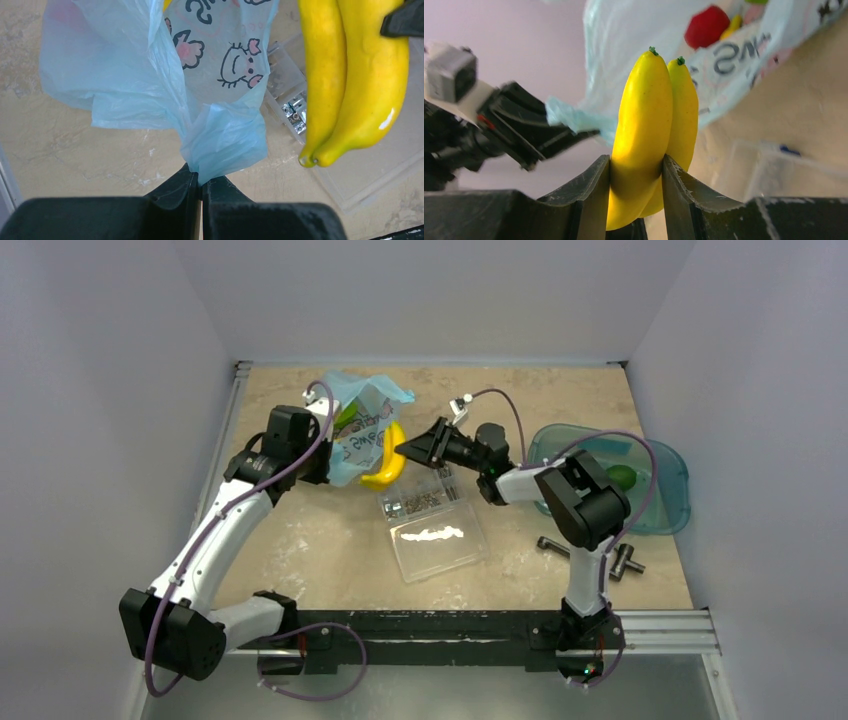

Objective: Take the fake fruits out of the plastic bag
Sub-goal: Take out the fake fruit from the plastic bag, then place the fake fruit in the bin.

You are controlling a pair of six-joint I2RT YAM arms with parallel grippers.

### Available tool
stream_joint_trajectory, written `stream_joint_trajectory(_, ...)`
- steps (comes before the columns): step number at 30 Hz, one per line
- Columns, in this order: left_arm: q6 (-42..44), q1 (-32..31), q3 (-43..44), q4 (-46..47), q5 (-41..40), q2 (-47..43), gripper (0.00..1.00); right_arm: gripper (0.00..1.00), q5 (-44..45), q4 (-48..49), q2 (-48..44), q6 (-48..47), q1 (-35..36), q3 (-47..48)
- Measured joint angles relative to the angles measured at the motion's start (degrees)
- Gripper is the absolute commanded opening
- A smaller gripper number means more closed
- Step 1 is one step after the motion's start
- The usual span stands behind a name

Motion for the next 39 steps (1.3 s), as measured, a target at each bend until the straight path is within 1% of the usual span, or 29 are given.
stream_joint_trajectory(6,0.5,0.0,0.0,-0.2,2.2,0.0,0.00,0.00,-2.7,-6.3,-6.8,-6.3,-0.3,-9.4)
stream_joint_trajectory(11,1.0,0.0,0.0,-0.5,3.9,0.0,0.00,0.00,-0.4,-15.4,-19.3,-13.1,-3.8,-14.6)
stream_joint_trajectory(15,1.0,0.0,0.0,-0.6,5.0,0.0,0.00,0.00,6.4,-24.7,-31.2,-17.7,-10.7,-16.7)
stream_joint_trajectory(18,1.0,0.0,0.0,-0.7,5.7,0.0,0.00,0.00,14.3,-32.0,-38.1,-20.4,-15.6,-16.9)
stream_joint_trajectory(20,1.0,0.0,0.0,-0.8,5.7,0.0,0.00,0.00,21.3,-37.8,-41.9,-21.2,-18.0,-16.9)
stream_joint_trajectory(24,0.9,0.0,0.1,-0.8,4.5,-0.4,0.00,0.00,36.2,-48.7,-46.6,-19.6,-21.4,-16.9)
stream_joint_trajectory(28,0.9,0.0,0.1,-0.7,2.9,-1.4,0.00,0.00,46.9,-57.4,-48.2,-15.0,-24.2,-17.0)
stream_joint_trajectory(32,0.8,0.0,0.2,-0.8,2.2,-1.5,0.00,0.00,53.1,-61.6,-49.7,-12.0,-29.0,-19.2)
stream_joint_trajectory(34,0.7,0.0,0.2,-0.7,2.1,-1.5,0.00,0.00,54.8,-62.9,-49.9,-11.5,-31.6,-19.5)
stream_joint_trajectory(39,0.7,0.0,0.6,-1.0,2.1,-0.9,0.00,0.02,56.0,-66.4,-49.4,-11.5,-39.3,-19.7)
